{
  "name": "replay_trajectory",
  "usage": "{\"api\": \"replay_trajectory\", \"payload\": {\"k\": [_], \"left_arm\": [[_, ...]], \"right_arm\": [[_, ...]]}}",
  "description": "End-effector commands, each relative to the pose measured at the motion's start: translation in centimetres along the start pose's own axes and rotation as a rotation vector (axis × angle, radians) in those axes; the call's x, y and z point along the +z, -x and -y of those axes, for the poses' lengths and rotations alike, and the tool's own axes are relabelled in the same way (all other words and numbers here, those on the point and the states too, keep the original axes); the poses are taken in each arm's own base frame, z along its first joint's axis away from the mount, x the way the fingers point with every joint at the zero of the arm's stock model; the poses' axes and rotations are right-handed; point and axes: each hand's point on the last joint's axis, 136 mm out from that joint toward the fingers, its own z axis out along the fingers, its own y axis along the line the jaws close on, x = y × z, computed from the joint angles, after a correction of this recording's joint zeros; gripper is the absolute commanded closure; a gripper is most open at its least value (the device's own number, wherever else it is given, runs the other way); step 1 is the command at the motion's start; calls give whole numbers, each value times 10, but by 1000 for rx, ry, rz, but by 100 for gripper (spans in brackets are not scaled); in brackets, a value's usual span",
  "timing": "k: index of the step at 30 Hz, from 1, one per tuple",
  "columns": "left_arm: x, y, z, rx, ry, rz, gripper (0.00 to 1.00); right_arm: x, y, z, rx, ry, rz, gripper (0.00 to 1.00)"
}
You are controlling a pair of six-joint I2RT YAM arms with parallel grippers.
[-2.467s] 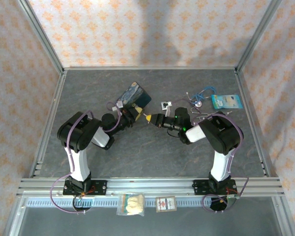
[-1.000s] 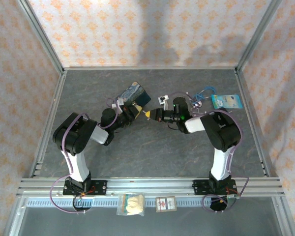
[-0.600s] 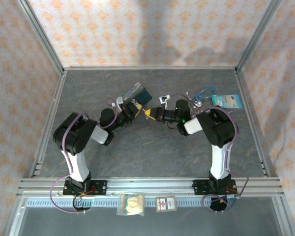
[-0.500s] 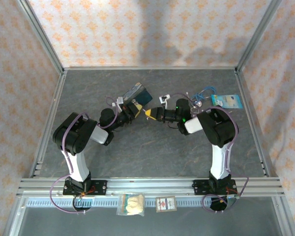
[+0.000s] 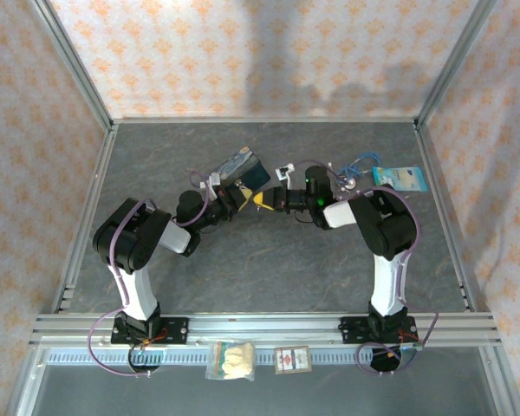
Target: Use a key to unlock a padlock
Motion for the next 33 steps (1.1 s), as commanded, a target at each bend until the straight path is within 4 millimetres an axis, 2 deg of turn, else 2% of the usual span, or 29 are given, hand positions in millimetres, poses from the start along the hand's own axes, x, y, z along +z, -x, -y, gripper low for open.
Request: {"api": "replay_trajectory", "payload": {"k": [1, 6, 10, 13, 16, 24, 28, 33], "left_arm": [[3, -58, 32, 63, -116, -259, 100], [4, -54, 50, 104, -199, -248, 100], [-1, -53, 71, 119, -319, -242, 100], [-4, -54, 70, 104, -369, -232, 100], [-4, -51, 61, 100, -349, -209, 100], [-3, -48, 47, 136, -274, -179, 100], [-3, -46, 43, 137, -261, -167, 100], [-3, -43, 42, 137, -256, -153, 100]], "right_arm": [[3, 35, -20, -60, 32, 160, 100], [-3, 35, -33, 80, 127, 183, 100], [-14, 37, -57, 232, 276, 180, 100], [-23, 39, -76, 331, 391, 173, 100], [-31, 42, -86, 421, 472, 188, 100], [-42, 57, -78, 704, 538, 264, 100], [-51, 60, -63, 863, 566, 336, 100], [-50, 56, -38, 973, 552, 379, 100]]}}
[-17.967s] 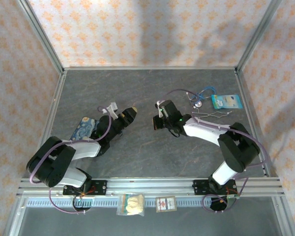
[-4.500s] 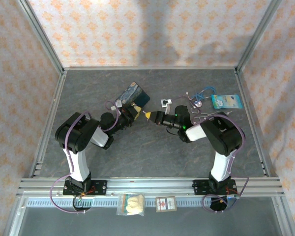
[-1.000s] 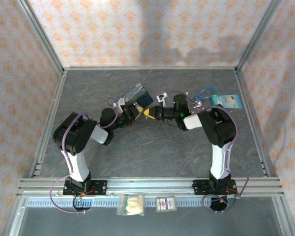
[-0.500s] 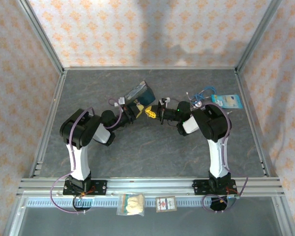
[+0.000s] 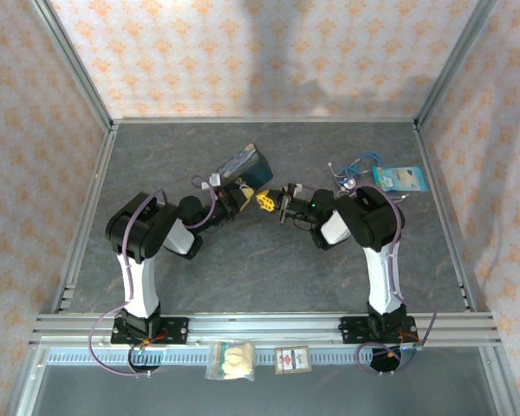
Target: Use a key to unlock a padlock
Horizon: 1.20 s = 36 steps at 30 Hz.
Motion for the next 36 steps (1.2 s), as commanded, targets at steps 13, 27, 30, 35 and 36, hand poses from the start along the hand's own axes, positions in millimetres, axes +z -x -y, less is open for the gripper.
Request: {"api": "replay_trajectory", "payload": {"k": [13, 27, 30, 35, 36], "left_arm": [[-2, -26, 42, 101, -110, -126, 100], [-10, 2, -8, 183, 245, -18, 100], [-11, 4, -12, 208, 291, -23, 100], [-6, 3, -8, 179, 262, -37, 100], [-5, 3, -6, 167, 254, -35, 100]], "right_arm": [[-15, -5, -82, 1, 313, 21, 67], [-23, 16, -42, -323, -61, 249, 56], [-30, 27, -28, -414, -193, 314, 56], [-42, 31, -12, -610, -345, 333, 56], [-43, 27, -11, -647, -342, 317, 56]]}}
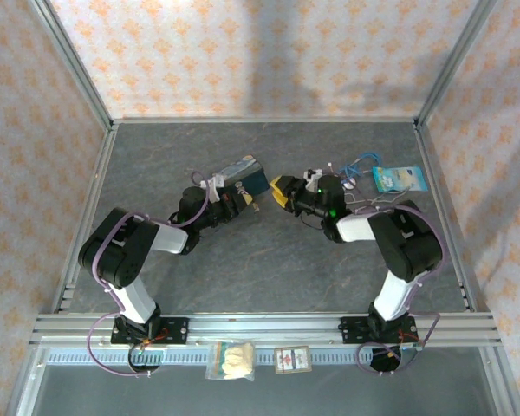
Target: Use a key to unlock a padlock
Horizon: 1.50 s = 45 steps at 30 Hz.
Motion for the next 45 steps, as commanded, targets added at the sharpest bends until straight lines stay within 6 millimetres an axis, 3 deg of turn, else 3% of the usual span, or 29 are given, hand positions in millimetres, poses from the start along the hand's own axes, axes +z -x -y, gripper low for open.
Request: {"api": "replay_trajectory", "payload": {"k": [1, 9, 15, 23, 33, 41, 45], "left_arm": [[3, 10, 11, 5, -30, 22, 100], [-1, 9, 28, -108, -147, 29, 100], [-3, 8, 33, -130, -178, 25, 100], [-2, 5, 44, -130, -214, -1, 100], [-1, 1, 47, -134, -228, -12, 100], [-5, -10, 53, -98, -265, -38, 100], [-12, -17, 58, -67, -339, -44, 100]], "right_arm": [[-8, -5, 15, -216, -76, 0, 56], [-1, -41, -9, -398, 71, -70, 58], [2, -52, -18, -455, 128, -91, 63], [9, -55, -22, -474, 191, -115, 67], [12, -58, -27, -449, 244, -139, 84], [10, -55, -40, -333, 343, -156, 100], [2, -43, -47, -194, 389, -155, 100]]}}
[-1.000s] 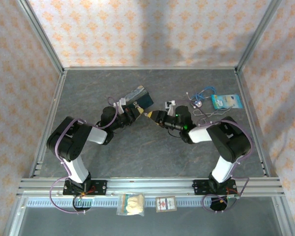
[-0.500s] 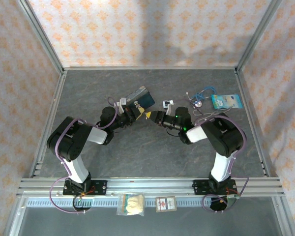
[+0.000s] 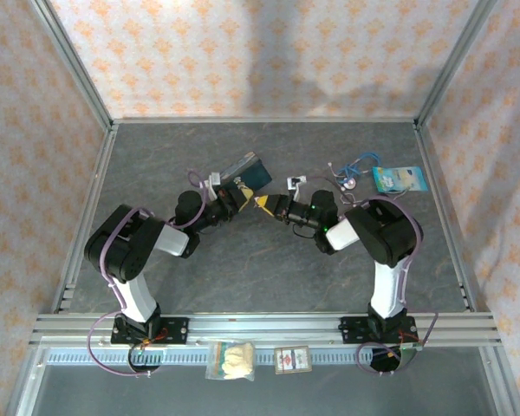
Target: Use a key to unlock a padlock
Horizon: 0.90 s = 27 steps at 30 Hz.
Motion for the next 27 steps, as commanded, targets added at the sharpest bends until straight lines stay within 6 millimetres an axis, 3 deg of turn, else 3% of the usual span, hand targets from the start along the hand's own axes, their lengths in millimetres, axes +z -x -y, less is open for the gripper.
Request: {"api": "replay_trajectory", "payload": {"k": [1, 4, 7, 10, 14, 22, 27], "left_arm": [[-5, -28, 29, 84, -175, -104, 100], [-9, -34, 34, 124, -244, -112, 100], [-10, -38, 26, 131, -277, -117, 100], [-9, -42, 20, 185, -270, -118, 100], [-9, -43, 20, 236, -275, -119, 100], [-11, -45, 18, 267, -270, -119, 100], [-14, -37, 12, 221, -242, -81, 100]], "right_arm": [[-4, 23, -39, 94, 172, 41, 100], [-4, 23, -52, 325, 279, -21, 100], [-5, 23, -50, 567, 308, -52, 100], [-7, 24, -59, 689, 323, -68, 100], [-7, 28, -58, 879, 336, -53, 100], [6, 30, -52, 946, 344, -66, 100], [11, 30, -50, 820, 313, -69, 99]]}}
